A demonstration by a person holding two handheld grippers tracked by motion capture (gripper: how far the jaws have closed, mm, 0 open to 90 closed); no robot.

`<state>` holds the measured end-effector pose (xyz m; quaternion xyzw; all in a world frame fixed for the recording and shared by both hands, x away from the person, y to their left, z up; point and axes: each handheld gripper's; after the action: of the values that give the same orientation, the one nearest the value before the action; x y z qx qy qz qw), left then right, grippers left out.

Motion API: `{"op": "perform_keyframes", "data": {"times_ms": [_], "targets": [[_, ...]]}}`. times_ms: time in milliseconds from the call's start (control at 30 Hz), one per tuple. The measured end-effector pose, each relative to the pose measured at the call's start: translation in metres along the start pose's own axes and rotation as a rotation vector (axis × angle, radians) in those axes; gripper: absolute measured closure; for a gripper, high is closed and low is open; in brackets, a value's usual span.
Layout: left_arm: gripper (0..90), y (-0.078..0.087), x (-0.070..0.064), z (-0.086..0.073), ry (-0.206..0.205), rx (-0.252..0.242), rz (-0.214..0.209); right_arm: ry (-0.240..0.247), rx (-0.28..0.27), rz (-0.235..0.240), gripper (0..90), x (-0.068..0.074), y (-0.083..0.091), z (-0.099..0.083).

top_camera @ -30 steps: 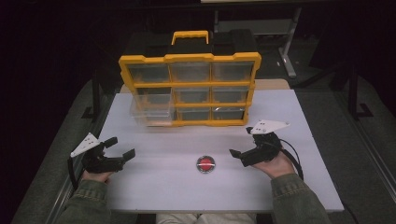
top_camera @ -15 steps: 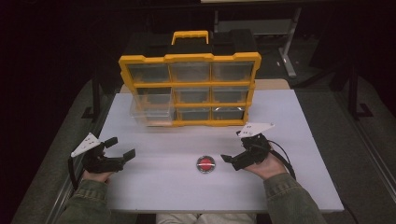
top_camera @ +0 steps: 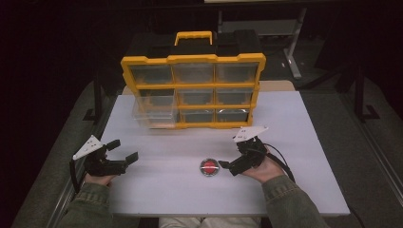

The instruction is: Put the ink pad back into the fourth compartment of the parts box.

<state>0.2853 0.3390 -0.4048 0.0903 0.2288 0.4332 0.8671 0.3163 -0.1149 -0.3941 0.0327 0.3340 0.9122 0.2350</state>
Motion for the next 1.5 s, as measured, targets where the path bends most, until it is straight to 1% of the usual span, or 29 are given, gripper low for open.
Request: {"op": "perform_keyframes", "data": {"times_ms": [300,367,567,900,933,1000,1167,1267,1500], "targets": [[0.0,0.000,0.000,0.001,-0.002,0.001,-0.003,0.006,0.006,0.016,0.0,0.003,-0.008,0.003],[0.0,0.000,0.000,0.001,0.004,-0.003,-0.002,0.007,0.007,0.022,0.0,0.004,-0.010,0.003],[0.0,-0.001,0.000,0.000,-0.005,0.003,-0.002,0.016,0.016,0.034,0.0,0.006,-0.017,0.005],[0.0,-0.002,-0.002,0.000,-0.013,0.018,-0.005,0.015,0.025,0.049,0.0,0.008,-0.026,0.005],[0.0,-0.003,-0.002,0.000,-0.023,0.023,-0.007,0.016,0.032,0.053,0.0,0.008,-0.028,0.005],[0.0,-0.003,-0.003,0.000,-0.025,0.024,-0.009,0.016,0.037,0.055,0.0,0.009,-0.030,0.005],[0.0,-0.003,-0.003,0.000,-0.023,0.022,-0.009,0.021,0.038,0.063,0.0,0.010,-0.033,0.005],[0.0,-0.003,-0.003,-0.001,-0.024,0.022,-0.010,0.028,0.052,0.071,0.0,0.012,-0.037,0.005],[0.0,-0.003,-0.002,-0.001,-0.024,0.024,-0.011,0.033,0.066,0.082,0.0,0.015,-0.043,0.004]]}}
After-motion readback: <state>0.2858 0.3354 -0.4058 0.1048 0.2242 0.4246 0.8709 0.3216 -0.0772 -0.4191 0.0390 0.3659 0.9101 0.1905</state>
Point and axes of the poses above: each handheld gripper's, and its own axes: y roughly backward along the jaws, z roughly out of its top, x roughly to its left, and after that the axes turned 9 degrees about y, right-handed
